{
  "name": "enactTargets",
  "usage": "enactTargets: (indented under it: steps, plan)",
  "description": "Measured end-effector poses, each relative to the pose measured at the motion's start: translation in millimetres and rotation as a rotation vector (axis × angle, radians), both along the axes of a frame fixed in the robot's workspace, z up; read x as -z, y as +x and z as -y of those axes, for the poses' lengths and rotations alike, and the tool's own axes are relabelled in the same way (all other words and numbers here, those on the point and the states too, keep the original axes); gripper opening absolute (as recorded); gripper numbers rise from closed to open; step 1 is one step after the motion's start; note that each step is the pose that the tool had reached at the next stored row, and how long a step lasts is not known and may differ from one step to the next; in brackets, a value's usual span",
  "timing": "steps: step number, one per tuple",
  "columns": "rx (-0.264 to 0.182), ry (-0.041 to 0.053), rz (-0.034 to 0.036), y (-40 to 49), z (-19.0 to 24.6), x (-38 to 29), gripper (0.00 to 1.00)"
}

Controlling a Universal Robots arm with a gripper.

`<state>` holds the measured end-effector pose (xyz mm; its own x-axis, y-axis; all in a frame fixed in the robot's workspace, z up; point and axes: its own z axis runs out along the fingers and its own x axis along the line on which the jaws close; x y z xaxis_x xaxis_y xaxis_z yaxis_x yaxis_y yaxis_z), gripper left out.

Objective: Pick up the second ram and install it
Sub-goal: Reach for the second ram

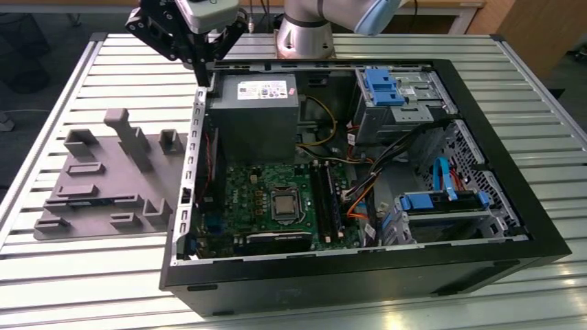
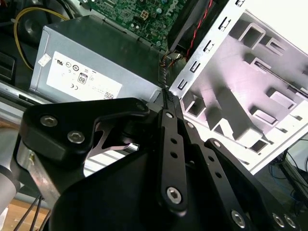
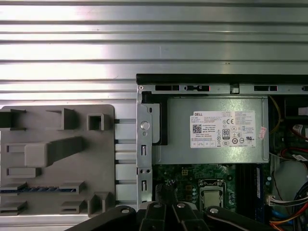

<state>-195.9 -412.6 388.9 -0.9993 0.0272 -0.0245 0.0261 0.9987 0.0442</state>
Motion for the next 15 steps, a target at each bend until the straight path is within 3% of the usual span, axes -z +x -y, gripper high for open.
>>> enactTargets:
  steps: [15]
  plan:
    - [0.0, 0.0, -0.0001, -5.4, 0.0, 0.2, 0.11]
